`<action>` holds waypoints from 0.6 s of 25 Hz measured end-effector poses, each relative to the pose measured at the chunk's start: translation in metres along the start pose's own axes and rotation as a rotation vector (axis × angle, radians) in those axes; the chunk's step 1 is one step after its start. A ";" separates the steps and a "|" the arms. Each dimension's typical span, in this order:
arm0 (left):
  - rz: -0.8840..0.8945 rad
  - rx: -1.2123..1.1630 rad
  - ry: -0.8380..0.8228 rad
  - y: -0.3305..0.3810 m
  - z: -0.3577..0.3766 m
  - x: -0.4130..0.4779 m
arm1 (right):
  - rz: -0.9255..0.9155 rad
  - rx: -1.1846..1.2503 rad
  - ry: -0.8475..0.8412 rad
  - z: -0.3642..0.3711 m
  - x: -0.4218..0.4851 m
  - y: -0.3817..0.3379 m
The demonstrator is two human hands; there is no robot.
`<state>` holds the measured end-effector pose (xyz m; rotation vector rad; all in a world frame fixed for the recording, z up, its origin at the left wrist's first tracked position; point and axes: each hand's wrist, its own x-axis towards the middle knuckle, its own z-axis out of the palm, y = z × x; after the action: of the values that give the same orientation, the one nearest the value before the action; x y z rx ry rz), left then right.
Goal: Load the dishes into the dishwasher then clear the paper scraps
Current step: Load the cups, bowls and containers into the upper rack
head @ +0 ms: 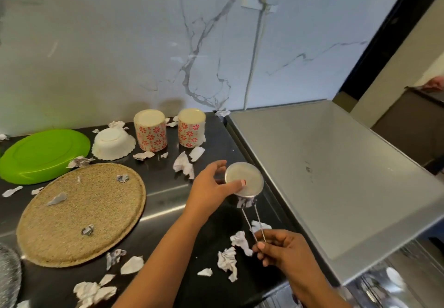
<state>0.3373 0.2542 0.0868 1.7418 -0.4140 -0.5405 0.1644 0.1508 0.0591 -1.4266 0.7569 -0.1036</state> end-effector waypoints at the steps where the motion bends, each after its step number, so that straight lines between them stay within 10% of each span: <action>1: 0.023 0.030 -0.046 0.003 0.017 -0.002 | 0.004 0.021 0.049 -0.016 -0.008 0.005; 15: 0.118 0.356 -0.626 0.004 0.290 -0.087 | 0.200 0.193 0.499 -0.247 -0.142 0.113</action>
<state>0.1033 0.0664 0.0480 1.8410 -1.1008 -0.9722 -0.1160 0.0322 0.0246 -1.1420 1.2595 -0.3768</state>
